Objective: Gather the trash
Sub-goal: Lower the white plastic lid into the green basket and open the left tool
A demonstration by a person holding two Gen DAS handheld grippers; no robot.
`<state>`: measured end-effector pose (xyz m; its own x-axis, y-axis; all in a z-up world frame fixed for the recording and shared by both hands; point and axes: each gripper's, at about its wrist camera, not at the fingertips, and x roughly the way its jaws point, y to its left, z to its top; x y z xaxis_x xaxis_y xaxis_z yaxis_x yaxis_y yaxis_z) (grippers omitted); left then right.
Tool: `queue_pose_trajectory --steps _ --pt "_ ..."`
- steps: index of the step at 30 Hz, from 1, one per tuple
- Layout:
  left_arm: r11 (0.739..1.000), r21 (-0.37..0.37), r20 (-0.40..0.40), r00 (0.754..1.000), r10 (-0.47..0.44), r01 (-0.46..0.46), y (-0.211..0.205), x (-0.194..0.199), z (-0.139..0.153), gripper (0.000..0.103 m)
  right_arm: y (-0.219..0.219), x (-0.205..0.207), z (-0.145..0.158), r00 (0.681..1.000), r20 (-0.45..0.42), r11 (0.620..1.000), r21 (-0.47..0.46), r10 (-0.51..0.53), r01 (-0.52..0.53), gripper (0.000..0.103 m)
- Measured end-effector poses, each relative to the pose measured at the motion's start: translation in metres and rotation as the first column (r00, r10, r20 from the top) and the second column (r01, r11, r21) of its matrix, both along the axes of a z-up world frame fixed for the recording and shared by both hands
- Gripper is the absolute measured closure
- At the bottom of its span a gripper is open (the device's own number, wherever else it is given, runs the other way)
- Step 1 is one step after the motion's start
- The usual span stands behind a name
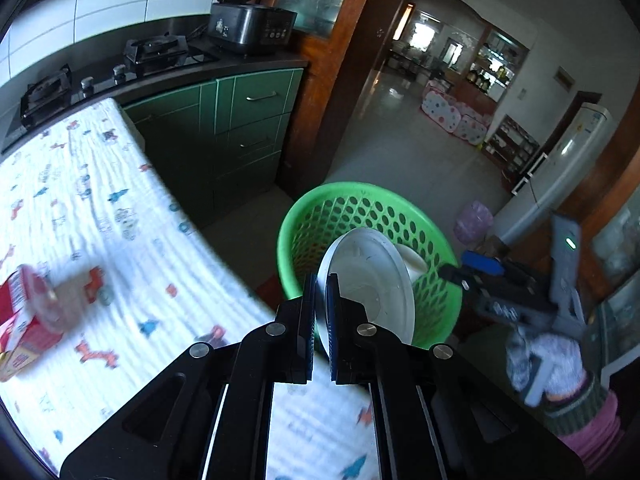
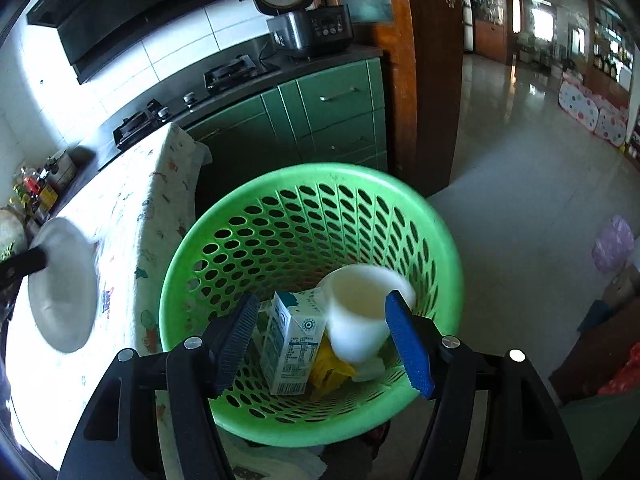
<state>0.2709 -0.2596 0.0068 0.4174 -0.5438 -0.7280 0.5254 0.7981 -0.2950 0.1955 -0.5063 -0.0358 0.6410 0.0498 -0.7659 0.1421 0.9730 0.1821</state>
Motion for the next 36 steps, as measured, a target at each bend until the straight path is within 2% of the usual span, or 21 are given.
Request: queue_pose_trajectory --steps 3,8,12,20,27,36 --pt "1.0 0.003 -0.001 1.0 0.007 -0.007 -0.018 0.013 -0.006 0.099 0.001 -0.011 0.007 0.999 0.039 1.0 -0.012 0.007 -0.007 0.032" --pt "1.0 0.016 -0.012 1.0 0.012 -0.012 -0.044 0.029 -0.02 0.099 -0.004 -0.026 0.014 0.997 0.081 1.0 0.024 0.007 -0.009 0.028" --pt "0.999 0.041 -0.024 0.999 0.023 -0.022 -0.062 0.042 -0.034 0.099 -0.01 -0.033 0.014 0.996 0.087 0.998 0.062 0.004 -0.01 0.027" --pt "0.999 0.004 -0.055 0.998 0.035 -0.035 -0.081 0.058 -0.051 0.096 -0.012 -0.033 0.01 0.997 0.081 0.998 0.067 0.007 -0.012 0.027" --pt "0.998 -0.047 -0.053 0.998 0.029 -0.032 -0.074 0.054 -0.052 0.093 -0.011 -0.037 0.006 0.997 0.077 0.997 0.078 0.009 -0.015 0.026" --pt "0.999 -0.019 -0.003 0.999 0.043 -0.043 -0.032 0.027 -0.03 0.091 0.01 -0.041 0.019 0.994 0.103 0.997 0.068 0.028 -0.035 0.025"
